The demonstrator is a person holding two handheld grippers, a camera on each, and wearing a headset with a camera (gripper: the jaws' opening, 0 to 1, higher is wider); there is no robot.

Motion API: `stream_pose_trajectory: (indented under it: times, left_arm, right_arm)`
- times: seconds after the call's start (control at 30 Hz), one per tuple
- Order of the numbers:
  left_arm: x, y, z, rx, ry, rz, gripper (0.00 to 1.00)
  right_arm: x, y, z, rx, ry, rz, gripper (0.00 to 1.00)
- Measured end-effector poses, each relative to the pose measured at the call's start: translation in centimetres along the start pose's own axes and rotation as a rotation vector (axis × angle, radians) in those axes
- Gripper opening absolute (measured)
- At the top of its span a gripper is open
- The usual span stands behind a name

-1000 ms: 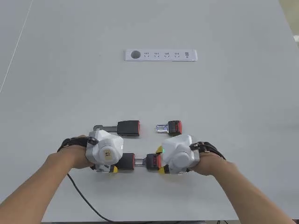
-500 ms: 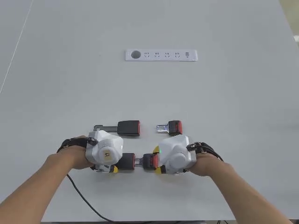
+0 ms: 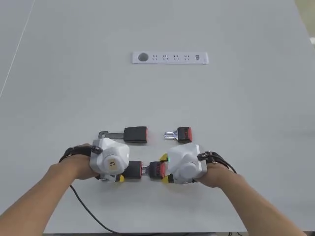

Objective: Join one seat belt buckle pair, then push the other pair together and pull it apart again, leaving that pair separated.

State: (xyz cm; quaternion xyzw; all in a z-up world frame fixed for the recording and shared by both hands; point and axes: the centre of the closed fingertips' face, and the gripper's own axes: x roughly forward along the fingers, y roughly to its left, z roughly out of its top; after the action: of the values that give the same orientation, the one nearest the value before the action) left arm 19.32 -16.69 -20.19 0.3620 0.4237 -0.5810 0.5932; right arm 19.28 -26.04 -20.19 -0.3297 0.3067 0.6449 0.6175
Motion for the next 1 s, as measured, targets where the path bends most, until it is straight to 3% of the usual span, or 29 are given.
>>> stream_pose_trajectory:
  times: [1.0]
  left_arm:
    - [0.27,0.2,-0.34,-0.007,-0.02,0.004,0.31]
  right_arm:
    - [0.29,-0.15,0.26,0.019,-0.009,0.001,0.28]
